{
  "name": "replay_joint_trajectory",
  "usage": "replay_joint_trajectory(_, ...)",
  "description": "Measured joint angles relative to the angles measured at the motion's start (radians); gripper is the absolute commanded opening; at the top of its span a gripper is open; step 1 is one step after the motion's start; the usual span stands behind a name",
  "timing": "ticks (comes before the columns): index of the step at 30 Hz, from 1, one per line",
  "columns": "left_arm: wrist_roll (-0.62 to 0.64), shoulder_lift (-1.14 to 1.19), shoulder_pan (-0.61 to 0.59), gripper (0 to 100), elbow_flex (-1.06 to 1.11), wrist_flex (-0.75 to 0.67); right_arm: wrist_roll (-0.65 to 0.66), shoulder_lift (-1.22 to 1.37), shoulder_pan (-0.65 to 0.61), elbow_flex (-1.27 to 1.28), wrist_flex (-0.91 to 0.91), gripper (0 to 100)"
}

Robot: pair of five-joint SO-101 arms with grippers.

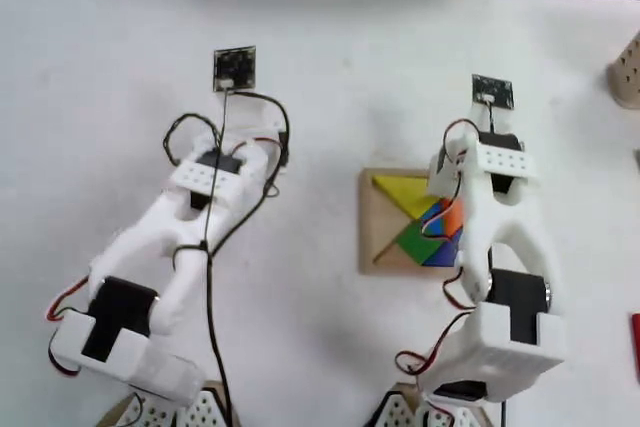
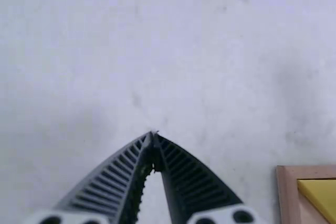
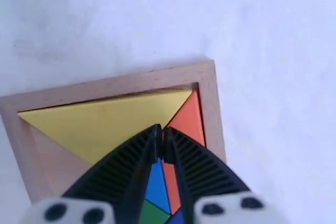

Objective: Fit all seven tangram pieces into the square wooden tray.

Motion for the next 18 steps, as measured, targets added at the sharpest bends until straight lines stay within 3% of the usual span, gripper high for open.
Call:
replay_joint_trajectory(14,-0.003,0.0,0.0,2,0.0,0.0,0.0,-0.203,0.11,0.23,0.0,2.0)
replay_joint_trajectory(18,-0.114,0.0,0.0,2,0.0,0.0,0.014,-0.247,0.163,0.285,-0.002,1.9)
